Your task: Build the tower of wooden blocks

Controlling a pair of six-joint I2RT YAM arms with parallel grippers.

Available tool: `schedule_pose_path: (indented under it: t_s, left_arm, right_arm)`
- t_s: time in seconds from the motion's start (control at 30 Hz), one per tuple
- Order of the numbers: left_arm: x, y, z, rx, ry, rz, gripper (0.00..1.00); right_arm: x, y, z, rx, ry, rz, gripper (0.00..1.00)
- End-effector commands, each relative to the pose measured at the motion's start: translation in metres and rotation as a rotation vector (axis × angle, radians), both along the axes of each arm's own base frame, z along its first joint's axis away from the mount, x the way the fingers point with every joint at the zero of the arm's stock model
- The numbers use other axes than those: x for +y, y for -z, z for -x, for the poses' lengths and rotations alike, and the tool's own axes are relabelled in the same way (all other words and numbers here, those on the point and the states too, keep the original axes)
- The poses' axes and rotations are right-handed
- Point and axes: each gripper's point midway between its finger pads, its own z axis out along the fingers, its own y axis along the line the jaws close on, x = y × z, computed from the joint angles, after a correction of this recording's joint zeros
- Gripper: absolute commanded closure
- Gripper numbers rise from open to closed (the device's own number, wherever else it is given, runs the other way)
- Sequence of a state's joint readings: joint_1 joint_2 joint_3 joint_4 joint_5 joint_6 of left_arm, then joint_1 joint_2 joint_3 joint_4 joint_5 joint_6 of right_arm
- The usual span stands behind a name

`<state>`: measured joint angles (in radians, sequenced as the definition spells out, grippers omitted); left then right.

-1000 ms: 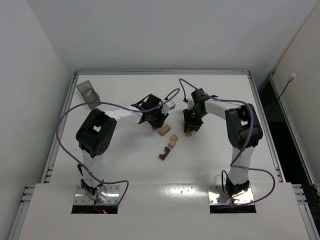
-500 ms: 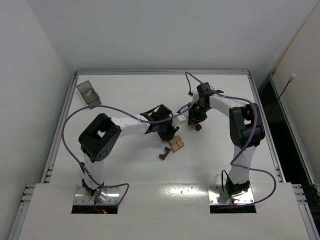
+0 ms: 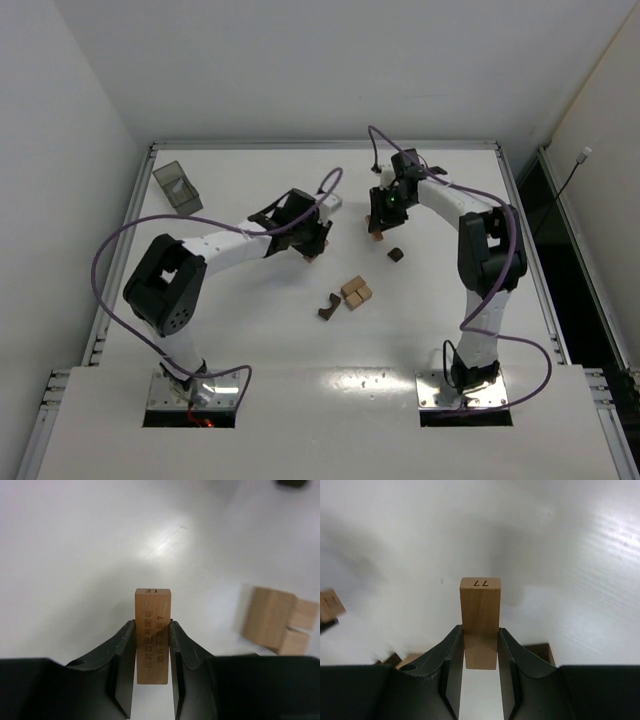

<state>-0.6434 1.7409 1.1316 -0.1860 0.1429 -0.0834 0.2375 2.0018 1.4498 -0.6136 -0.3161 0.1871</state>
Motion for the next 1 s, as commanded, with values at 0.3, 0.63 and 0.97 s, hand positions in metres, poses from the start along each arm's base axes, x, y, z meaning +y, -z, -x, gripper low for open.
schedule_pose_path:
  t_s: [0.3, 0.63, 0.97]
  left_arm:
    - [0.049, -0.022, -0.101, -0.015, -0.546, 0.05, 1.0]
    - [0.034, 0.005, -0.109, 0.102, -0.626, 0.12, 1.0]
    - [0.016, 0.019, -0.11, 0.177, -0.634, 0.204, 1.0]
  right_arm:
    - [0.055, 0.006, -0.031, -0.016, 0.08, 0.053, 1.0]
    - [0.059, 0.023, -0.035, 0.005, 0.259, 0.138, 1.0]
    - [0.08, 0.027, -0.036, 0.032, 0.262, 0.085, 1.0]
